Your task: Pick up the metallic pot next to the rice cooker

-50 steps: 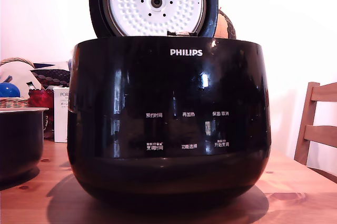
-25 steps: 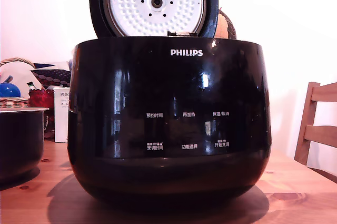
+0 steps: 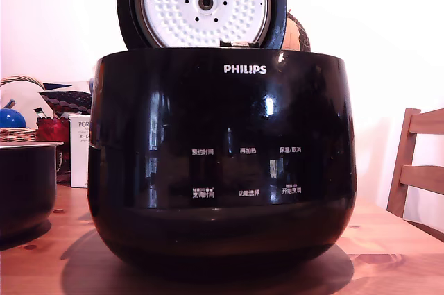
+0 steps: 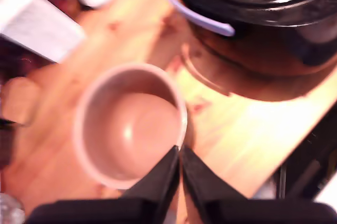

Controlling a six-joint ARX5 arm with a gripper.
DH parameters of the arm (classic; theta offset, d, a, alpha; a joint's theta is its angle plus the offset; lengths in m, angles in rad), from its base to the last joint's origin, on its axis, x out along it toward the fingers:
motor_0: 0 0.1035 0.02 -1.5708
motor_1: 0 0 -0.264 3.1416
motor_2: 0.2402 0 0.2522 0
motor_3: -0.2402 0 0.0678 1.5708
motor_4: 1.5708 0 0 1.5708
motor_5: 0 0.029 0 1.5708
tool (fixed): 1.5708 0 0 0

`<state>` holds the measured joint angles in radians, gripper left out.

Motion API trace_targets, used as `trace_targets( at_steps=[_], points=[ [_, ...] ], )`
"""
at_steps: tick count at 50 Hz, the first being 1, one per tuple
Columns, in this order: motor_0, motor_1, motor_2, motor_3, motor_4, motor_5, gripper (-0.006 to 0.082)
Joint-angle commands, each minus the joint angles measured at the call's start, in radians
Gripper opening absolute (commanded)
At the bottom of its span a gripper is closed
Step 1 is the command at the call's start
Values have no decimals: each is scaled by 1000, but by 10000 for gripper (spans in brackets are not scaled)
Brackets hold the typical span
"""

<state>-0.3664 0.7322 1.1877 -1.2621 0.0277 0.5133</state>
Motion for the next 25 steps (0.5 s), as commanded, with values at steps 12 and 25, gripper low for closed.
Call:
trace_targets(
  at_steps=[12,25],
  points=[
    [23,-19,-55,39,60,19,-8],
    [32,-19,-230,105,56,47,311]
  ],
)
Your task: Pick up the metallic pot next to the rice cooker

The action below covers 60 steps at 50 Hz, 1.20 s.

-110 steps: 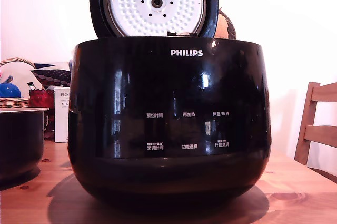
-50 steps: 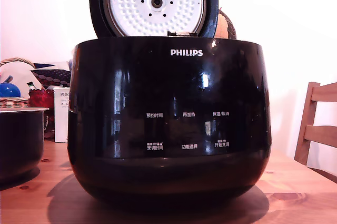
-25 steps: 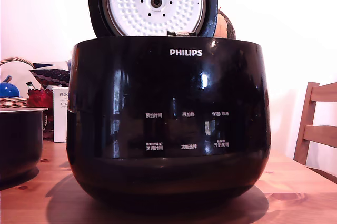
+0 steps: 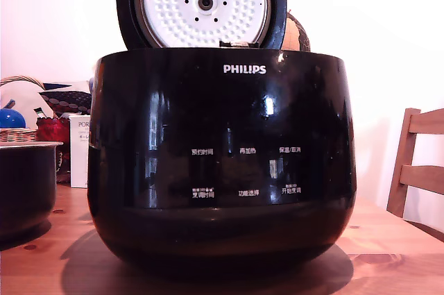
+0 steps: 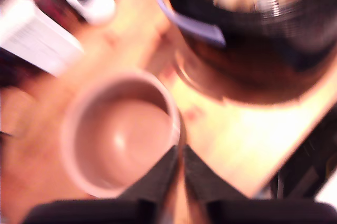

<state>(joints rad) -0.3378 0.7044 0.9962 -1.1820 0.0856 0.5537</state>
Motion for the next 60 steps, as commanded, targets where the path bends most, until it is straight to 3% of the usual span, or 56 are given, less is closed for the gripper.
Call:
trace_targets(
  at_steps=[1,10,31,49,60],
  points=[
    [4,9,-52,34,-2,6,334],
    [4,37,-134,123,-43,28,474],
    [16,310,-138,217,-43,57,473],
    [129,476,-138,298,-38,81,471],
    [146,550,-138,302,-26,97,469]
  ],
)
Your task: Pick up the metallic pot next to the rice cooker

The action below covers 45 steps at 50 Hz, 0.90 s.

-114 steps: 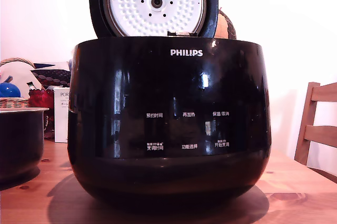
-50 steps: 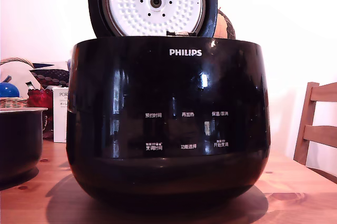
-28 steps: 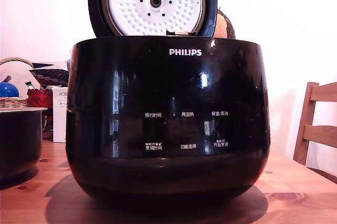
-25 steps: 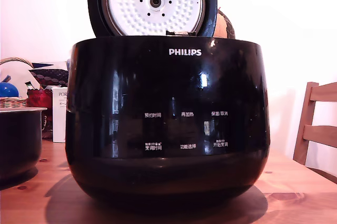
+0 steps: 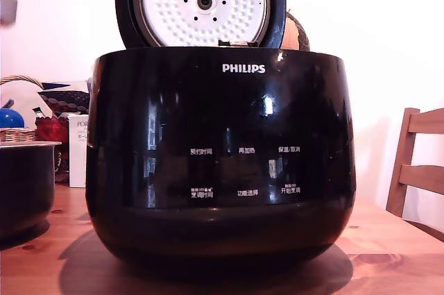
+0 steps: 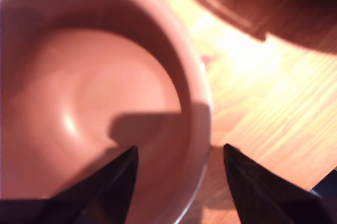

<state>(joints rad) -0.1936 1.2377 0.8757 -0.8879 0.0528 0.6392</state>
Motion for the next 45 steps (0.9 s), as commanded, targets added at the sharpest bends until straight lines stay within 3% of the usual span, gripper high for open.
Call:
trace_targets(
  at_steps=[1,22,36,45],
  points=[
    [2,21,-17,7,7,11,468],
    [2,108,-17,23,2,25,422],
    [2,111,-5,14,-9,35,168],
    [2,111,4,8,-9,35,123]
  ],
)
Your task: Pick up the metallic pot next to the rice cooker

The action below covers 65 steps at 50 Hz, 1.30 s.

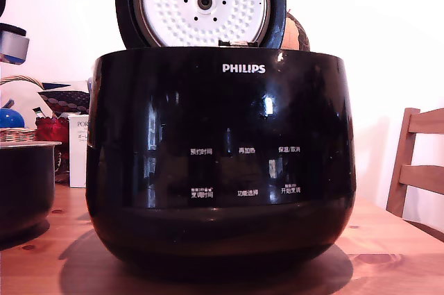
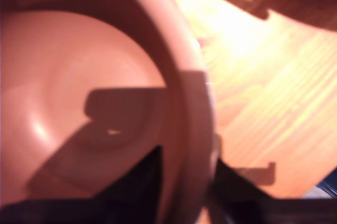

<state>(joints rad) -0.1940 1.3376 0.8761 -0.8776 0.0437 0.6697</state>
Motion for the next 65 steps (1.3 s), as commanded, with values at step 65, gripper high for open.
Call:
trace_targets(
  at_steps=[65],
  points=[
    [-183,8,446,-484,-168,-169,-22]
  ],
)
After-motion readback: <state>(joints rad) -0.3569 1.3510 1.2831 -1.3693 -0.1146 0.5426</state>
